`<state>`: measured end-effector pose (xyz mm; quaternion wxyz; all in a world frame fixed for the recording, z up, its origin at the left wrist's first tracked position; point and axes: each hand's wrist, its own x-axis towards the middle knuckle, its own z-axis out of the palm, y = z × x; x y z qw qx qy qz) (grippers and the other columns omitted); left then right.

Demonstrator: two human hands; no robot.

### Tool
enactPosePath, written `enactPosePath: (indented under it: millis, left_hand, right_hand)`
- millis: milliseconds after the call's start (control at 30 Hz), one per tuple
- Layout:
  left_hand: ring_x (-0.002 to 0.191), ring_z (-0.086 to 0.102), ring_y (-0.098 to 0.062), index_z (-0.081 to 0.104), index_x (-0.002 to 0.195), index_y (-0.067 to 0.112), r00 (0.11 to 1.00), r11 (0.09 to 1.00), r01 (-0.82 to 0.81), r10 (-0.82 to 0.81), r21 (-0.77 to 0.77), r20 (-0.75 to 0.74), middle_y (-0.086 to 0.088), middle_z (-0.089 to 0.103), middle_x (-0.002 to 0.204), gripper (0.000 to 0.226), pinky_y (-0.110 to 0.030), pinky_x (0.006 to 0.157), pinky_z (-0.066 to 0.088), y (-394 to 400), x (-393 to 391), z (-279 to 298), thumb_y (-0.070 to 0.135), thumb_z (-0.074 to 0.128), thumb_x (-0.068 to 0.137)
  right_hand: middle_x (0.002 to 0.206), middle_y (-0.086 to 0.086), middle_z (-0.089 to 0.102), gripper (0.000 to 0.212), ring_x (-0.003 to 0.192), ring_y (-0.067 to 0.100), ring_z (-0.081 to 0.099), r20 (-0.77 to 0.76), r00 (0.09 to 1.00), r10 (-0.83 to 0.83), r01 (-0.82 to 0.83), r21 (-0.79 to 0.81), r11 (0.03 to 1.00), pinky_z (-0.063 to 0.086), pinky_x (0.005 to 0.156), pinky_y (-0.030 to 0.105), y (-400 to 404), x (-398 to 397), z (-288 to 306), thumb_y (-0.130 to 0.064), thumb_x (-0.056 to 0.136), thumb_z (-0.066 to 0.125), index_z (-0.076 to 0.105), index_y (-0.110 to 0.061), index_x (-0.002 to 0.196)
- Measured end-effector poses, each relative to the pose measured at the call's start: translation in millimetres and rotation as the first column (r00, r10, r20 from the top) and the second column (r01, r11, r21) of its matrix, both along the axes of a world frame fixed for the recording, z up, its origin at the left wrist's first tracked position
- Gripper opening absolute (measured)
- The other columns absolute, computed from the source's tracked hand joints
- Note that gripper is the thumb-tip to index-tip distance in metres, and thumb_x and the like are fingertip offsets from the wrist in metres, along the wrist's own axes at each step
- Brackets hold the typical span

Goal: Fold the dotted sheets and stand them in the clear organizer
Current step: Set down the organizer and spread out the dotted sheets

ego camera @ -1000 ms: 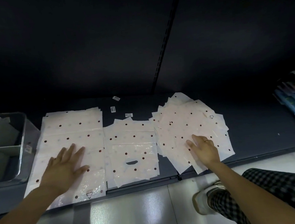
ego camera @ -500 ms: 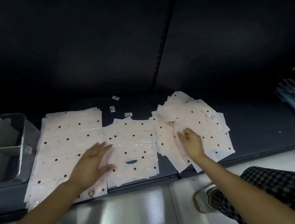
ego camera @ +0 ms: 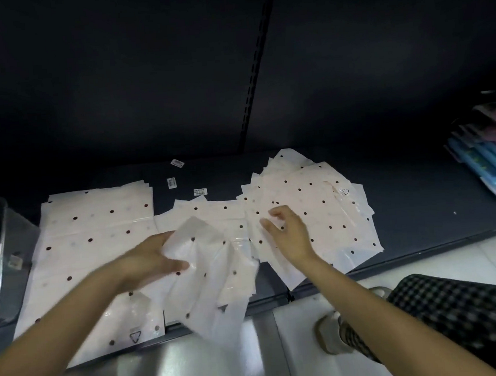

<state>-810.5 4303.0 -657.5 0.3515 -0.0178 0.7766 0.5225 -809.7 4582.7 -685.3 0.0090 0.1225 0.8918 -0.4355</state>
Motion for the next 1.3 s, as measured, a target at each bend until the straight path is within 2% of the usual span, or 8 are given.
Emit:
enactPosePath:
  millis: [167, 467, 600, 700, 900, 1033, 1200, 1300]
  left_hand:
    - [0.119, 0.05, -0.009, 0.04, 0.138, 0.021, 0.906, 0.775, 0.391, -0.418, -0.496, 0.06, 0.01, 0.049, 0.135, 0.064, -0.017, 0.094, 0.039, 5, -38, 2, 0.021, 0.072, 0.082]
    - [0.109, 0.053, -0.028, 0.031, 0.142, 0.029, 0.786, 0.502, -0.11, -0.484, -0.858, -0.384, -0.007, 0.06, 0.118, 0.057, -0.034, 0.092, 0.04, 59, -67, -33, 0.019, 0.057, 0.092]
    - [0.126, 0.041, -0.026, 0.038, 0.142, 0.02, 0.711, 0.837, -0.152, -0.276, -0.525, -0.646, -0.005, 0.049, 0.137, 0.061, -0.036, 0.101, 0.035, 71, -45, -36, 0.02, 0.066, 0.087]
    - [0.121, 0.048, -0.019, 0.042, 0.139, 0.02, 0.927, 0.997, -0.029, 0.001, -0.07, -0.374, -0.003, 0.05, 0.138, 0.063, -0.03, 0.101, 0.038, 94, -13, -26, 0.034, 0.068, 0.083]
    - [0.113, 0.06, -0.033, 0.054, 0.119, 0.023, 0.821, 0.646, -0.551, 0.303, 0.529, 0.485, -0.013, 0.06, 0.124, 0.076, -0.051, 0.095, 0.048, 93, 6, -9, 0.078, 0.044, 0.067]
    - [0.11, 0.061, -0.039, 0.056, 0.126, 0.012, 0.706, 0.482, -0.695, 0.314, 0.534, 0.635, -0.018, 0.062, 0.123, 0.102, -0.054, 0.083, 0.052, 32, -4, -10, 0.086, 0.04, 0.058]
    - [0.091, 0.069, -0.023, 0.051, 0.132, 0.022, 0.817, 0.823, -0.522, 0.407, 0.224, 0.408, -0.009, 0.069, 0.109, 0.059, -0.038, 0.071, 0.055, -15, 9, -15, 0.054, 0.059, 0.083]
    - [0.092, 0.062, -0.022, 0.043, 0.136, 0.033, 0.927, 0.938, -0.342, 0.327, 0.051, 0.185, -0.014, 0.062, 0.11, 0.07, -0.025, 0.061, 0.05, -15, 26, -29, 0.003, 0.072, 0.08]
  right_hand:
    - [0.157, 0.001, 0.019, 0.074, 0.144, 0.02, 0.013, 0.267, 0.956, 0.123, -0.244, 0.484, 0.84, 0.013, 0.116, 0.03, 80, 12, -41, -0.052, 0.087, 0.056, 0.026, -0.023, 0.148]
    - [0.11, 0.007, 0.066, 0.036, 0.113, 0.027, 0.05, 0.015, 1.0, -0.013, 0.007, 0.351, 0.936, 0.043, 0.092, 0.034, 96, 7, -40, -0.03, 0.101, 0.039, 0.065, -0.007, 0.11]
    - [0.067, -0.002, 0.052, 0.037, 0.071, 0.019, 0.049, -0.012, 0.999, -0.041, 0.041, 0.088, 0.995, 0.042, 0.069, 0.032, 74, 3, -19, -0.029, 0.102, 0.034, 0.056, -0.013, 0.076]
    - [0.06, 0.0, 0.04, 0.043, 0.06, 0.013, 0.036, -0.07, 0.997, -0.039, 0.034, -0.072, 0.997, 0.033, 0.062, 0.03, 38, 5, -5, -0.03, 0.102, 0.035, 0.045, -0.006, 0.067]
    - [0.1, -0.008, 0.064, 0.031, 0.096, 0.011, 0.053, -0.105, 0.949, 0.297, -0.306, -0.083, 0.948, 0.041, 0.086, 0.024, -19, 19, 9, -0.027, 0.102, 0.037, 0.066, -0.017, 0.11]
    - [0.139, -0.009, 0.049, 0.034, 0.124, 0.013, 0.042, -0.086, 0.664, 0.743, -0.697, 0.289, 0.656, 0.032, 0.105, 0.024, -20, 29, 6, -0.022, 0.099, 0.045, 0.053, -0.029, 0.131]
    - [0.146, -0.007, 0.041, 0.036, 0.134, 0.018, 0.038, 0.15, 0.404, 0.902, -0.775, 0.58, 0.251, 0.024, 0.11, 0.029, -12, 27, -3, -0.039, 0.096, 0.046, 0.052, -0.039, 0.131]
    - [0.152, -0.012, 0.03, 0.046, 0.14, 0.011, 0.026, 0.256, 0.515, 0.818, -0.779, 0.538, 0.322, 0.014, 0.113, 0.023, -6, 23, -9, -0.047, 0.097, 0.039, 0.034, -0.039, 0.142]
